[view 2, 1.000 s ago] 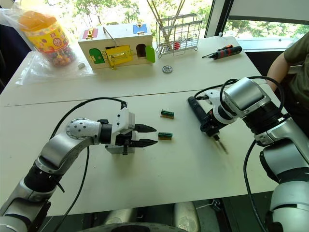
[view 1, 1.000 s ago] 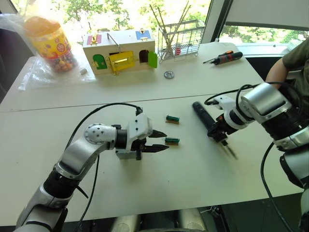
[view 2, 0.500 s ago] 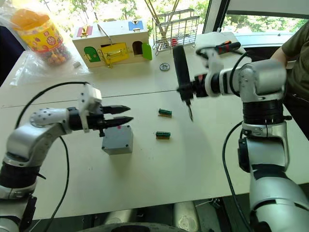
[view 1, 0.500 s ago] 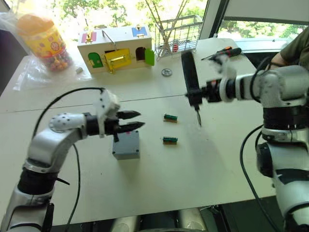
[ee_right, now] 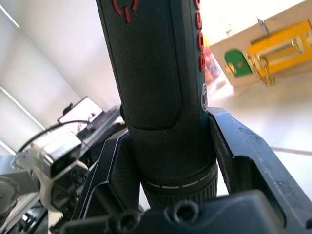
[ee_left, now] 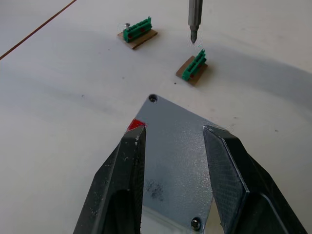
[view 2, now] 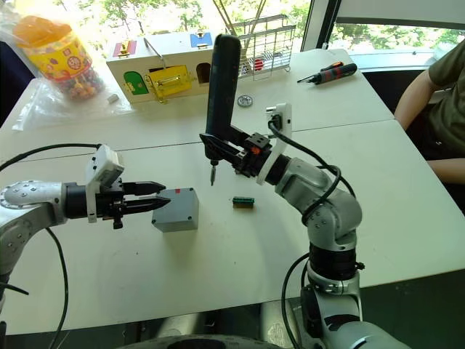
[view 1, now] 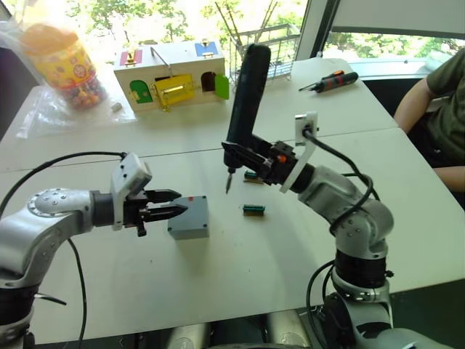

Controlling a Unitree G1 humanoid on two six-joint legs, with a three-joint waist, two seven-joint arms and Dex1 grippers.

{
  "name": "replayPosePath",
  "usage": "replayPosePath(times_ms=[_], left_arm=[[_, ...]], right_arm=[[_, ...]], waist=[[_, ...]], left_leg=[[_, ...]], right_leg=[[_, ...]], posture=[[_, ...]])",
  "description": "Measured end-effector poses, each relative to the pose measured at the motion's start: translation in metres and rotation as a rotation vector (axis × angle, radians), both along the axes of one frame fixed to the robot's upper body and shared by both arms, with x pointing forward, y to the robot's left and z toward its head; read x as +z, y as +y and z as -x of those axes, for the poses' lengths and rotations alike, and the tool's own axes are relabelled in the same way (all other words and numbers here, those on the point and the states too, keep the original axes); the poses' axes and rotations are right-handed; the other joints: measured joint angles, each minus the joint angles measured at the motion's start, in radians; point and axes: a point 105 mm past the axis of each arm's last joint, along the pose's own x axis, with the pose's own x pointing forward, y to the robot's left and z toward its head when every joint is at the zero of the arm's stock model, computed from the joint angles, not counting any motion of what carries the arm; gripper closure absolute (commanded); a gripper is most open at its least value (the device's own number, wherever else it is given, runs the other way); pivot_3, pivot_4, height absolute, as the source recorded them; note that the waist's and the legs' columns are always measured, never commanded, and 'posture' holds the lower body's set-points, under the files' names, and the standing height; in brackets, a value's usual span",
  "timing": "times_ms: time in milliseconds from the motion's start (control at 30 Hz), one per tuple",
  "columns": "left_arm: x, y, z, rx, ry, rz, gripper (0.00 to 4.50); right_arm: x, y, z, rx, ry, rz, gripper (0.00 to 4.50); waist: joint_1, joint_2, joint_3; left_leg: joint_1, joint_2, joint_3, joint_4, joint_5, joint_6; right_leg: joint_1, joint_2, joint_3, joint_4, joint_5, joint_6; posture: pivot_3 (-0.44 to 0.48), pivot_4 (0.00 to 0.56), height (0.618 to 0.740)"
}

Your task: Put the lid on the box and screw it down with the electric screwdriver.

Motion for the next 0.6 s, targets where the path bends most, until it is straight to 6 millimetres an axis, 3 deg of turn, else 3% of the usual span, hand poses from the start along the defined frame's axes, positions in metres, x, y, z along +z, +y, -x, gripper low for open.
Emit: replayPosePath(times_ms=[267, 467, 600], left_arm=[[-0.014, -0.004, 0.0, -0.009, -0.02, -0.05, 2.67], [-0.024, -0.01, -0.006, -0.043, -0.072, -0.068, 2.67], [-0.026, -0.012, -0.008, -0.049, -0.082, -0.062, 2.67]], right_arm=[[-0.01, 0.025, 0.0, 0.029, -0.023, -0.03, 2.72], [-0.026, 0.031, 0.003, 0.023, -0.023, 0.016, 2.72], [-0.026, 0.033, 0.004, 0.024, -0.042, 0.022, 2.72]], waist=[[0.002, 0.0, 0.0], [0.002, 0.0, 0.0], [0.004, 0.001, -0.001]], left_leg=[[0.001, 0.0, 0.0, -0.001, 0.0, 0.0], [0.002, -0.001, 0.0, -0.001, 0.0, 0.0], [0.005, -0.001, 0.0, -0.001, 0.0, 0.0]], right_leg=[[0.001, 0.001, 0.0, 0.0, 0.0, 0.0], [0.001, 0.001, 0.0, 0.0, 0.0, 0.0], [0.005, 0.001, 0.0, 0.0, 0.0, 0.0]], posture=[[0.0, 0.15, 0.74], [0.0, 0.15, 0.74], [0.0, 0.15, 0.74]])
